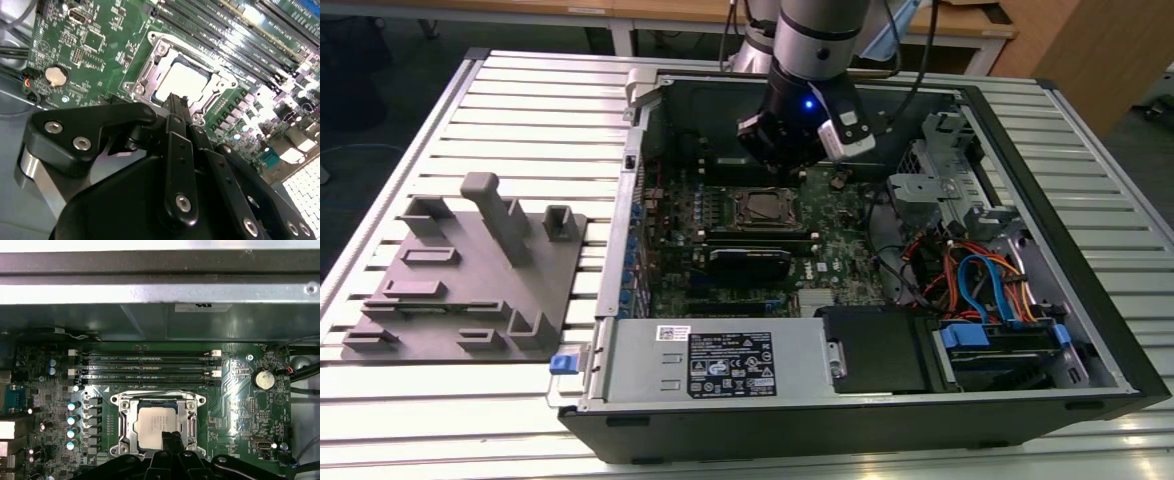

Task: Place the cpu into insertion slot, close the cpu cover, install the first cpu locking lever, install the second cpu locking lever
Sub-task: 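Install the second cpu locking lever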

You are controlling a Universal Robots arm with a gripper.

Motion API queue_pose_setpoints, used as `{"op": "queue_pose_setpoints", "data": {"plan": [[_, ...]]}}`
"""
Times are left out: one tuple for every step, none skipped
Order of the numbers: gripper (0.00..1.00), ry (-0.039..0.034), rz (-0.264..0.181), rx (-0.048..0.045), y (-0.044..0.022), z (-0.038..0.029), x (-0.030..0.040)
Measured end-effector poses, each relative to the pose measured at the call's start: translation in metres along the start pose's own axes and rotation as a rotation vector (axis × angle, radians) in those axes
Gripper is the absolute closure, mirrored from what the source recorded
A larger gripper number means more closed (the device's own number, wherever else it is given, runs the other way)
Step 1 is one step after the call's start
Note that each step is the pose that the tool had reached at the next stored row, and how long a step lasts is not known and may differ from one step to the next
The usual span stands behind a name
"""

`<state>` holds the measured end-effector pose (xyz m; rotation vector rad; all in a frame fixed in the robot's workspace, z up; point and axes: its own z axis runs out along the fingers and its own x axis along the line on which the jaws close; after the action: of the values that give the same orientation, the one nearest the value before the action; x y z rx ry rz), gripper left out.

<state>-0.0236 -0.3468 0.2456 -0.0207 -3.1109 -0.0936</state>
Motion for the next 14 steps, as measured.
{"op": "queue_pose_setpoints", "data": {"plan": [[0.89, 0.0001, 0.000, 0.0003, -0.0015, -0.0002, 0.0000], [0.89, 0.0001, 0.000, 0.0004, -0.0030, -0.0003, 0.0000], [0.89, 0.0001, 0.000, 0.0005, -0.0046, -0.0003, -0.0001], [0.89, 0.0000, 0.000, 0.0009, -0.0060, -0.0004, -0.0001], [0.89, 0.0001, 0.000, 0.0014, -0.0081, -0.0005, -0.0001], [0.89, 0.0000, 0.000, 0.0019, -0.0105, -0.0006, -0.0001], [0.89, 0.0000, 0.000, 0.0023, -0.0125, -0.0007, -0.0002], [0.89, 0.0002, 0.000, 0.0027, -0.0137, -0.0008, -0.0002], [0.89, 0.0009, 0.000, 0.0027, -0.0146, -0.0007, -0.0002], [0.89, 0.0033, 0.000, 0.0028, -0.0154, -0.0004, -0.0002], [0.89, 0.0113, 0.001, 0.0028, -0.0165, -0.0001, -0.0005], [0.89, 0.0194, 0.001, 0.0028, -0.0179, 0.0005, -0.0007], [0.89, 0.0245, 0.002, 0.0029, -0.0189, 0.0015, -0.0007], [0.89, 0.0276, 0.002, 0.0029, -0.0202, 0.0024, -0.0008]]}}
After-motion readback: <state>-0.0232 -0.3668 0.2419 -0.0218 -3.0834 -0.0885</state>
